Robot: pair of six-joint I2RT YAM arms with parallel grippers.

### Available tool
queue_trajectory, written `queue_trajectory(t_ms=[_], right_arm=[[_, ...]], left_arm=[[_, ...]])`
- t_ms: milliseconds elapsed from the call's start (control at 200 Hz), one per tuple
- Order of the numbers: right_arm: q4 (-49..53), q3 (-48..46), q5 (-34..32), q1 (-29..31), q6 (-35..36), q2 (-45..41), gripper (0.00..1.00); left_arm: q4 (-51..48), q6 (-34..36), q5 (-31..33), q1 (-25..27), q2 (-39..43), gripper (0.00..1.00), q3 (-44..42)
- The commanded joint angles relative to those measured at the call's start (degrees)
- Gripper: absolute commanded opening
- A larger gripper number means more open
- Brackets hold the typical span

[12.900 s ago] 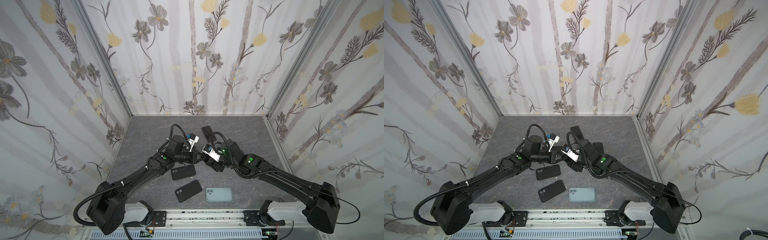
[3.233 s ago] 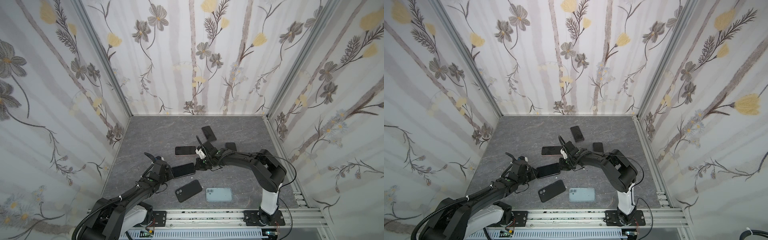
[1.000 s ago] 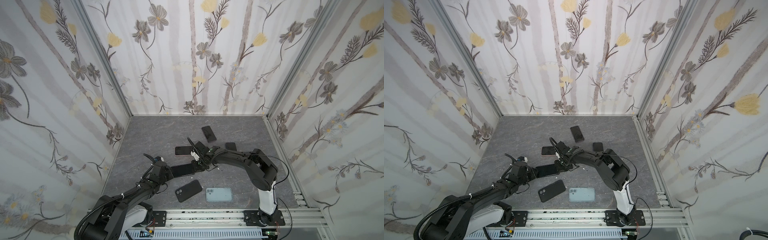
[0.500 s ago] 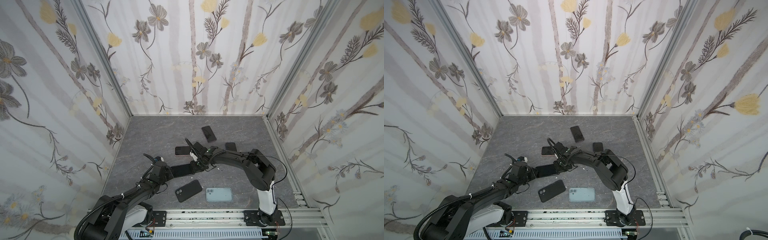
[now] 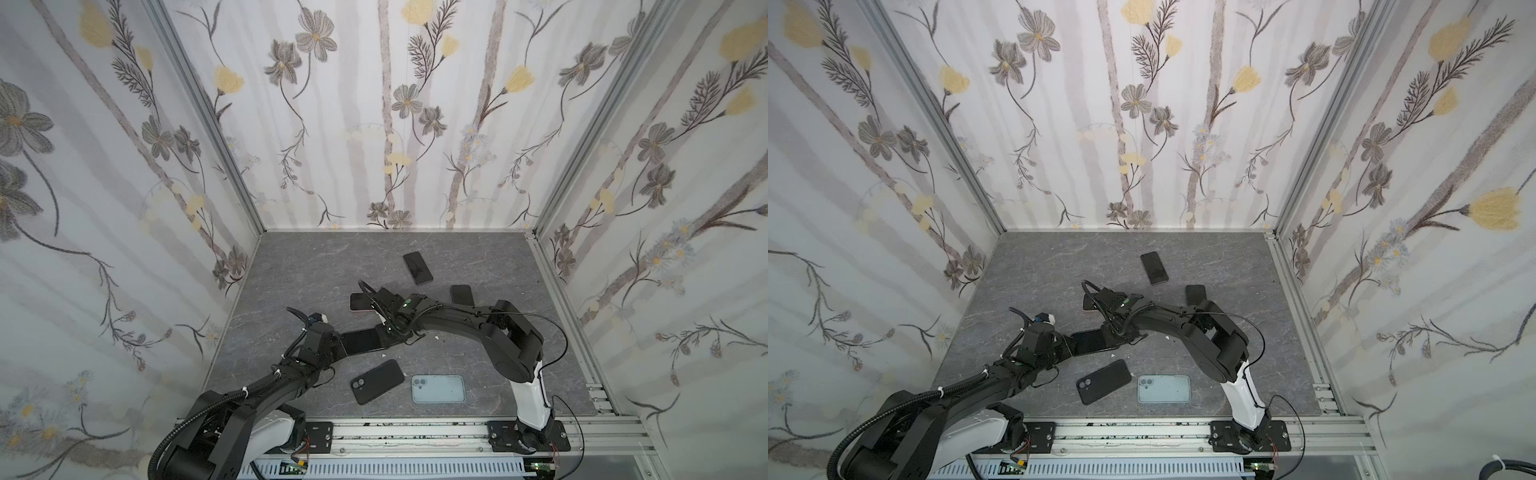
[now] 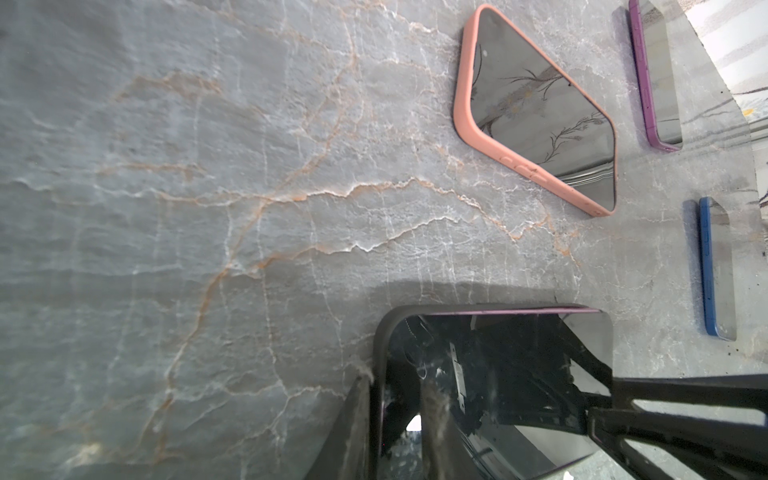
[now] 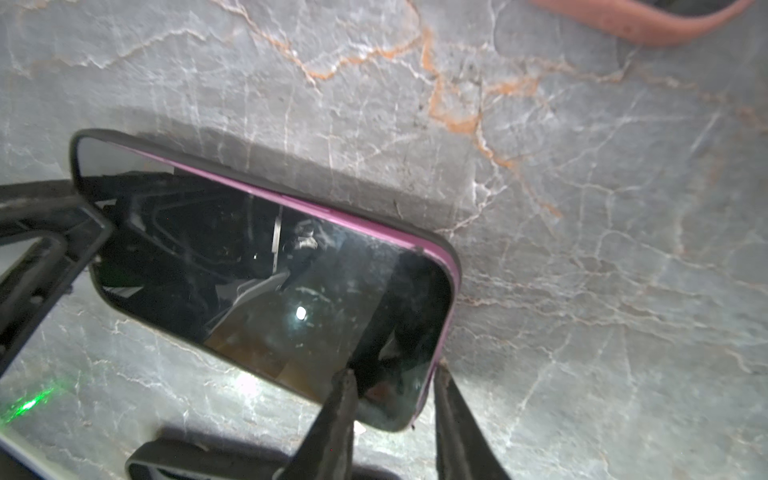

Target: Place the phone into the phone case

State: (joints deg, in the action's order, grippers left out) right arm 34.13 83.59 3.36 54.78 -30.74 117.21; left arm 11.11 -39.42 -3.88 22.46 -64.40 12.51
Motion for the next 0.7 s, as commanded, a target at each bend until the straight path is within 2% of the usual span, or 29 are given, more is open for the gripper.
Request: queue_trajectory(t_ms=[0, 170, 375, 694], right_arm=[[5.7, 0.3, -5.1, -0.1, 0.7, -1.6, 0.38], [4.3, 1.0, -1.4, -0.2, 0.8, -2.3, 0.38], [2.0, 1.2, 1.5, -0.3, 0.7, -0.8, 0.21], [2.1, 0.9, 2.6, -0.6, 0.8, 1.8, 0.08]], left_arm=[[-4.0, -0.5, -0.9, 0.1, 0.1, 0.22, -0.4], [-4.0, -0.5, -0.9, 0.1, 0.4, 0.22, -0.6], [-3.9, -0.5, -1.0, 0.1, 0.5, 0.22, -0.6], [-3.8, -0.3, -1.1, 0.1, 0.5, 0.22, -0.6]])
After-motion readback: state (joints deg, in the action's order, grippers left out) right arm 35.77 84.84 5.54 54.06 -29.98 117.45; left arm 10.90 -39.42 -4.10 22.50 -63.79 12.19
